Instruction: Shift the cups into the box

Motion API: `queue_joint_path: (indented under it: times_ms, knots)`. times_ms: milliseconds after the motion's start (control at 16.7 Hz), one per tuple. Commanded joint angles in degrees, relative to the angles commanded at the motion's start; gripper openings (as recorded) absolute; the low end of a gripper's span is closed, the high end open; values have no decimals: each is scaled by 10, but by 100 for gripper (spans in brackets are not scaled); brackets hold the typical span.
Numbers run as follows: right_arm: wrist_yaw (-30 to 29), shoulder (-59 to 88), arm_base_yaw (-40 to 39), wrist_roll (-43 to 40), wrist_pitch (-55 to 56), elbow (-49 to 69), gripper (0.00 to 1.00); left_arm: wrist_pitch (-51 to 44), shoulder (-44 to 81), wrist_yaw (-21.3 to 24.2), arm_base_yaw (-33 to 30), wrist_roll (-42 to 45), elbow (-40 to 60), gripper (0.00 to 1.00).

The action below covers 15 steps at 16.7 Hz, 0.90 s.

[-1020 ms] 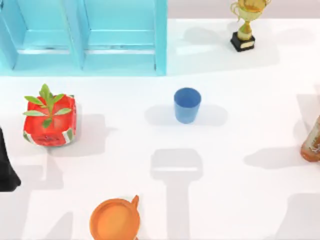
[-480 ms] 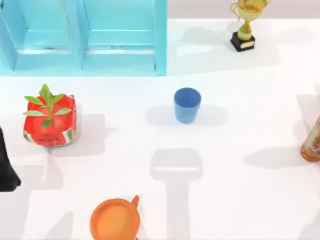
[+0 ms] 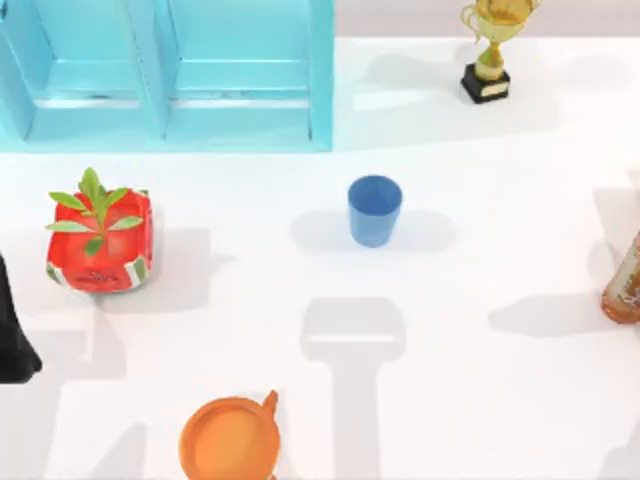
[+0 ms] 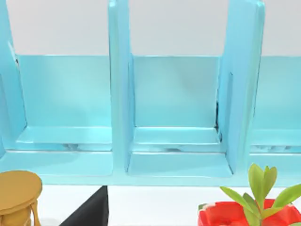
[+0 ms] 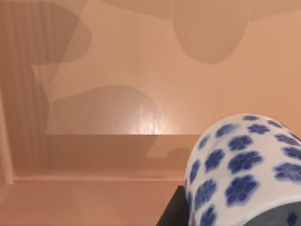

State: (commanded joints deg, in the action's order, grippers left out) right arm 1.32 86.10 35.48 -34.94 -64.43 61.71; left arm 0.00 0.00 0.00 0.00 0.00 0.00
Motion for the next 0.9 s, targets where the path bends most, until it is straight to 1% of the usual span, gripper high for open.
queue_joint_path:
  times_ms: [540,600,900]
  knots:
    - [0,0,0,0,0,0,98,0,0,0,0,0,0,100]
    - [0,0,0,0,0,0,100,0,0,0,0,0,0,100]
    - [0,0,0,0,0,0,100,0,0,0,0,0,0,100]
